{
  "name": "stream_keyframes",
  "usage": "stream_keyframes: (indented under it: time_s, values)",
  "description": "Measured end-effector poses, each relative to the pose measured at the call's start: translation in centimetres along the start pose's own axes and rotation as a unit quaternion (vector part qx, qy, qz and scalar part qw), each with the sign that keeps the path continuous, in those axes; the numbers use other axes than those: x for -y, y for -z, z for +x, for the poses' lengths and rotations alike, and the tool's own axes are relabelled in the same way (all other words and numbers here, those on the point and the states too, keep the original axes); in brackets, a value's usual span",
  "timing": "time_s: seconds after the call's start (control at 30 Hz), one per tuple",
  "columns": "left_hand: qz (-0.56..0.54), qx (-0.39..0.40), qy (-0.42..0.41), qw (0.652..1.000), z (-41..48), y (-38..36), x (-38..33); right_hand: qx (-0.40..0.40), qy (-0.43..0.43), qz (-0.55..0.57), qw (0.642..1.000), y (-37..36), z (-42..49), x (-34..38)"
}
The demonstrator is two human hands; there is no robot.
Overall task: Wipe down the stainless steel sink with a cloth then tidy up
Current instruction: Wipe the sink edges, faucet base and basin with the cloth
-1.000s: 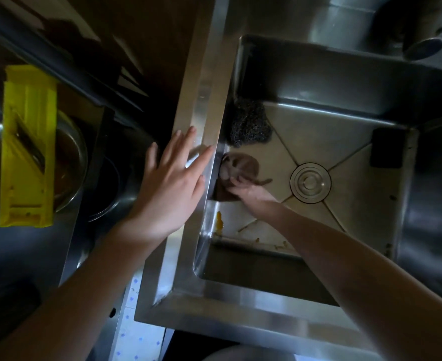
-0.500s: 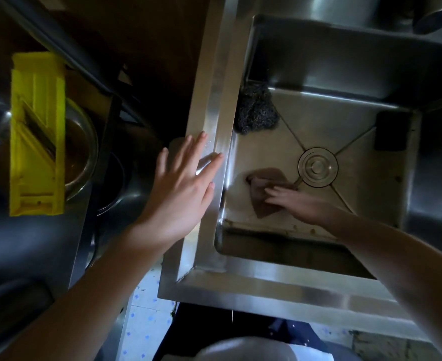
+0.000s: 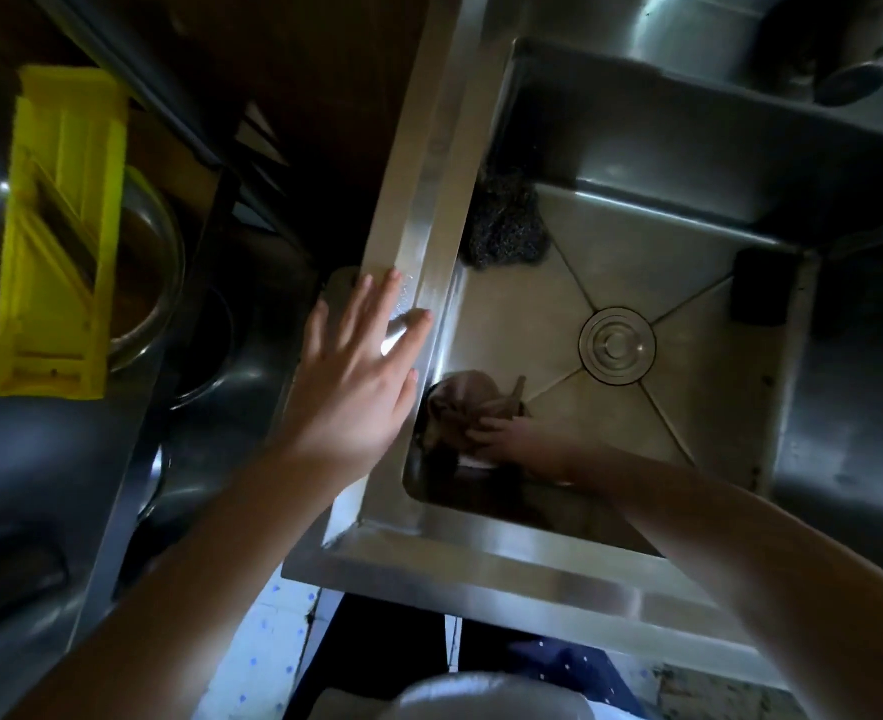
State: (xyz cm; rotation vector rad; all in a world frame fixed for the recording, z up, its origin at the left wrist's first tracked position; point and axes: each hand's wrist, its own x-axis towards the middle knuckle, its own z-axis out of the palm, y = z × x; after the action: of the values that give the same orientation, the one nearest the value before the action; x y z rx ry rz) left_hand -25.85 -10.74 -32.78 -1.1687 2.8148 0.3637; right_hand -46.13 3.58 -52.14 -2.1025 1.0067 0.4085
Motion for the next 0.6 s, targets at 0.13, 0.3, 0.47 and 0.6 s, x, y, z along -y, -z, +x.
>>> stream_keyframes:
  time_s: [0.13,0.3,0.47,0.6]
  values:
    - [-0.016,-0.007,0.030,0.999,0.0,-0.2,-1.8,-0.067,-0.113,0.133,0.982,-0.2,-4.3,-3.0]
    - [-0.032,-0.004,0.059,0.998,-0.6,-0.5,-3.7,-0.243,-0.336,0.294,0.861,0.4,-5.5,-5.0]
    - [-0.020,0.002,0.068,0.998,-1.6,-0.5,-5.0,-0.114,-0.210,0.192,0.952,0.5,-2.8,-2.6]
    - [-0.014,-0.005,0.082,0.997,-2.4,-0.5,-5.5,0.014,-0.028,0.069,0.997,0.0,-1.7,-0.2]
